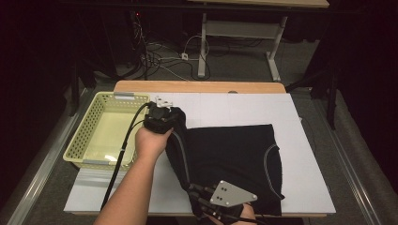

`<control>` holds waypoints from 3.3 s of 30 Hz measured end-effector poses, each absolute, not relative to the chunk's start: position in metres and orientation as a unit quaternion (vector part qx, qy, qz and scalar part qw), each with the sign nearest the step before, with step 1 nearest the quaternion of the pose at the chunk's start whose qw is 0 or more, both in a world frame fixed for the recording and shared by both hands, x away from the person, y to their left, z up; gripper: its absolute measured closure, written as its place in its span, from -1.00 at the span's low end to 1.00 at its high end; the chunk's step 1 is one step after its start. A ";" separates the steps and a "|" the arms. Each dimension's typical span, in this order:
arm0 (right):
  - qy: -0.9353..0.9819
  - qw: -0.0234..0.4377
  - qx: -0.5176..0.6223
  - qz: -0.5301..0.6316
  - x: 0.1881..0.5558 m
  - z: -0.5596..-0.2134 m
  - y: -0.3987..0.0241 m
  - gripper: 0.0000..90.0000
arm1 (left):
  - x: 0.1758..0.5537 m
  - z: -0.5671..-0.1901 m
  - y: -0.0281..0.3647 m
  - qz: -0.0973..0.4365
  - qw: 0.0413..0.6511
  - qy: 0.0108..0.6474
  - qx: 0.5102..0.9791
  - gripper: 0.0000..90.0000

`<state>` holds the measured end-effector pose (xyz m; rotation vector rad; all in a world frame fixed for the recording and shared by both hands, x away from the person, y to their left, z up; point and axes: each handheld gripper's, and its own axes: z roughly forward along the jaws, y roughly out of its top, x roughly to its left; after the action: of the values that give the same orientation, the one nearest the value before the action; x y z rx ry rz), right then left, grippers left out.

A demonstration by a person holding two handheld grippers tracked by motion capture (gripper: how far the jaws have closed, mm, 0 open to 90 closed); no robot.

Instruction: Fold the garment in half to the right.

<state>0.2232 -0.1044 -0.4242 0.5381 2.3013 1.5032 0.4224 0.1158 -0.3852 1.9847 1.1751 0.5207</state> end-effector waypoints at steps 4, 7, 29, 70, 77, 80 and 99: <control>0.806 0.173 0.211 0.525 0.225 -0.425 -0.124 0.80 | 0.433 -0.386 0.091 0.194 0.381 0.445 0.787 0.81; 0.806 0.180 0.223 0.518 0.227 -0.426 -0.137 0.80 | 0.436 -0.384 0.072 0.196 0.393 0.424 0.792 0.81; 0.813 0.220 0.310 0.441 0.214 -0.447 -0.238 0.80 | 0.451 -0.419 -0.043 0.137 0.441 0.368 0.807 0.80; 0.802 0.216 0.328 0.449 0.216 -0.463 -0.256 0.77 | 0.345 -0.457 0.092 0.153 0.448 0.354 0.806 -0.67; 0.800 0.219 0.333 0.449 0.215 -0.464 -0.255 0.77 | 0.307 -0.468 0.130 0.139 0.450 0.337 0.815 -0.88; 0.797 0.225 0.334 0.450 0.212 -0.462 -0.256 0.78 | 0.296 -0.471 0.144 0.141 0.458 0.335 0.811 -1.00; 0.763 0.268 0.335 0.484 0.205 -0.426 -0.264 0.28 | 0.294 -0.489 0.159 0.153 0.507 0.308 0.790 -1.00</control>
<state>0.2046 -0.2635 -0.4263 0.9031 2.0575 1.3056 0.2935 0.1593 -0.4887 1.9052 0.7434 0.3696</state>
